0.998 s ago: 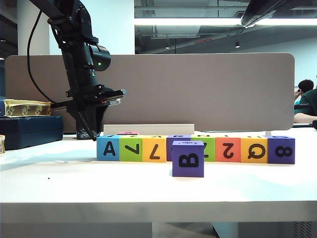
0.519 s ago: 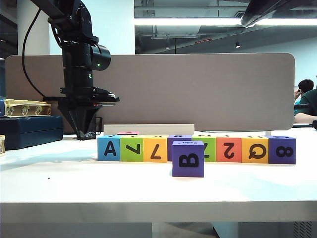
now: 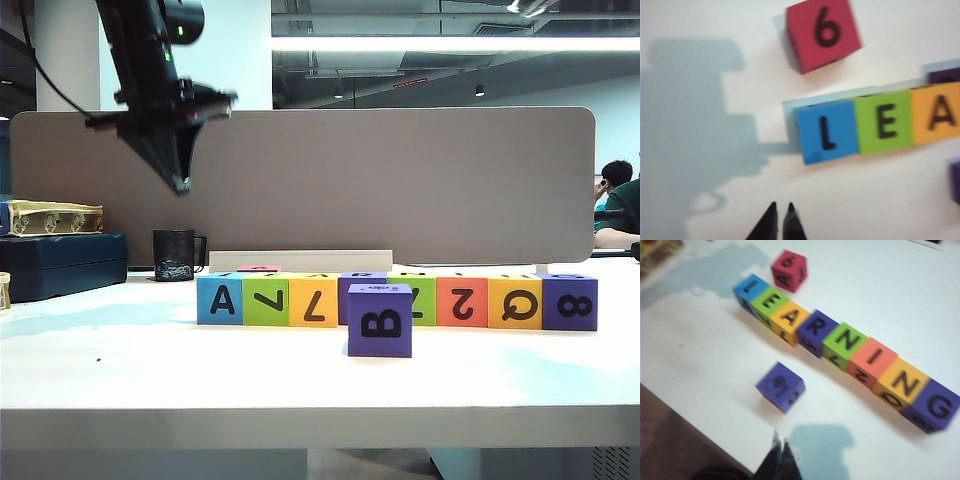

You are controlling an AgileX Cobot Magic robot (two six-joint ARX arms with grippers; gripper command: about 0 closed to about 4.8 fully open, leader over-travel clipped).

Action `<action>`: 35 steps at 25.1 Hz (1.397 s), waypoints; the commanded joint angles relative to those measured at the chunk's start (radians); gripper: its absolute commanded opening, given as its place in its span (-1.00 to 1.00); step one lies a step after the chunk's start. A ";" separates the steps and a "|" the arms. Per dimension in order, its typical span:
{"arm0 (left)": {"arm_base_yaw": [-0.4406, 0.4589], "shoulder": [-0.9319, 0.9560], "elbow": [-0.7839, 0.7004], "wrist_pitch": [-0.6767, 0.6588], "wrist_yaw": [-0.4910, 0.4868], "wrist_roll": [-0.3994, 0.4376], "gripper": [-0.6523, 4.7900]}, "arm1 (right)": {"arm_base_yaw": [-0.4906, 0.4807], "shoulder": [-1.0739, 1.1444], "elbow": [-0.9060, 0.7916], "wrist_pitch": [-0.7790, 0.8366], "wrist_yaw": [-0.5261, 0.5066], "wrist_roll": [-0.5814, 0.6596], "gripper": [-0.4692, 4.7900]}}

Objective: Select the appropriate blocks from the scattered letter blocks on the table and arrange them in a row to spell out "LEARNING".

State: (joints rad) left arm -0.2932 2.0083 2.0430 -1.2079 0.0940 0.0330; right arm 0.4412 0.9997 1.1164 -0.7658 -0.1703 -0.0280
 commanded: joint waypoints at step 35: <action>-0.311 -0.174 0.001 0.021 0.129 0.106 -0.68 | -0.004 -0.020 0.174 -0.252 0.116 -0.025 -0.82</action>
State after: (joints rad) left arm -0.6029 1.8389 2.0418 -1.2079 0.2207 0.1390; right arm 0.4362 0.9821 1.2846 -1.0229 -0.0532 -0.0509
